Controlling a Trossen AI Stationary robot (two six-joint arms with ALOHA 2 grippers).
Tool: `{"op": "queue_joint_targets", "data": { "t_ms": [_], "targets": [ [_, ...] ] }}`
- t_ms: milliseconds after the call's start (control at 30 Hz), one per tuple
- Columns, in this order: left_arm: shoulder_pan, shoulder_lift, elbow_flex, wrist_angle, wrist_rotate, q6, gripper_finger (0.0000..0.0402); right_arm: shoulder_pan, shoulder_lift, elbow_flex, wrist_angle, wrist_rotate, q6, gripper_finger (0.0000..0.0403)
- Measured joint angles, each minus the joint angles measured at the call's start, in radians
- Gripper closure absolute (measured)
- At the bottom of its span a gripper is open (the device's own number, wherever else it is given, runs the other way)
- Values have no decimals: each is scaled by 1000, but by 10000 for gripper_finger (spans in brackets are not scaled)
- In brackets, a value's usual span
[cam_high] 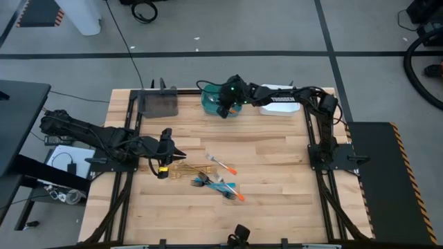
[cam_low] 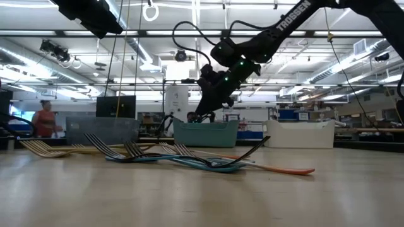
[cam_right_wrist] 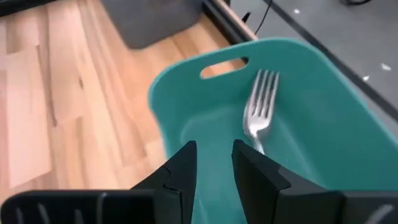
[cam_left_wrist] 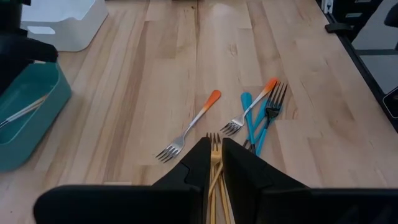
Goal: Sort silverware by color (type)
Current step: Put the gold fork into the black bin
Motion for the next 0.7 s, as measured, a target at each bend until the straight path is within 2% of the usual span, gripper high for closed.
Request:
{"op": "queue_joint_targets", "data": {
  "t_ms": [700],
  "targets": [
    [0, 0, 0, -82, -1, -1, 351, 98, -37, 0, -26, 2, 82, 294]
  ]
}}
